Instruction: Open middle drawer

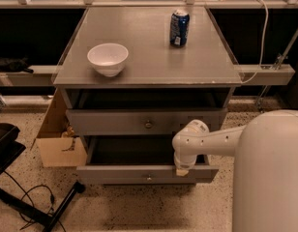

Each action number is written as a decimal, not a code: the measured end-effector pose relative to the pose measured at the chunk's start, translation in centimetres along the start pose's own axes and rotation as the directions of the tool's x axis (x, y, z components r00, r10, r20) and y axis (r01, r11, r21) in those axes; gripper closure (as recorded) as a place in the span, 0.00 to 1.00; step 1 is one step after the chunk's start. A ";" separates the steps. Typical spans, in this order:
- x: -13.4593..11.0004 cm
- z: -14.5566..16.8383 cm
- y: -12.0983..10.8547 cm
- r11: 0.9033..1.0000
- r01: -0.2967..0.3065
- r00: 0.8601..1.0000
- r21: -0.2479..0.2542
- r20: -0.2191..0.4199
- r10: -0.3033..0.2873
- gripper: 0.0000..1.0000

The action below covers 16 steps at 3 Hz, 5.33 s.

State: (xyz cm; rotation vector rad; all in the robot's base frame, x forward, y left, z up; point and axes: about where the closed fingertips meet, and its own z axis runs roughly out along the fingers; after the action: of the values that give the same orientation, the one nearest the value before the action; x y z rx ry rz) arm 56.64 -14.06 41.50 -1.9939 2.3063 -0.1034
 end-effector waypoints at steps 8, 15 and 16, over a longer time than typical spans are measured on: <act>0.3 -0.2 7.6 0.987 -0.047 0.998 -0.152 -0.042 0.041 0.72; 2.2 -1.1 11.9 0.956 -0.104 0.994 -0.273 -0.064 0.090 0.58; 2.2 -1.1 11.9 0.956 -0.104 0.994 -0.273 -0.064 0.090 0.35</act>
Offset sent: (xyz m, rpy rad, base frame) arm 0.0000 0.0000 0.0000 0.0000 0.0000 0.0000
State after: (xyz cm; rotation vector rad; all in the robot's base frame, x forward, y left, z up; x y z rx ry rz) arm 44.48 -14.52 41.19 -2.0115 2.5700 0.1884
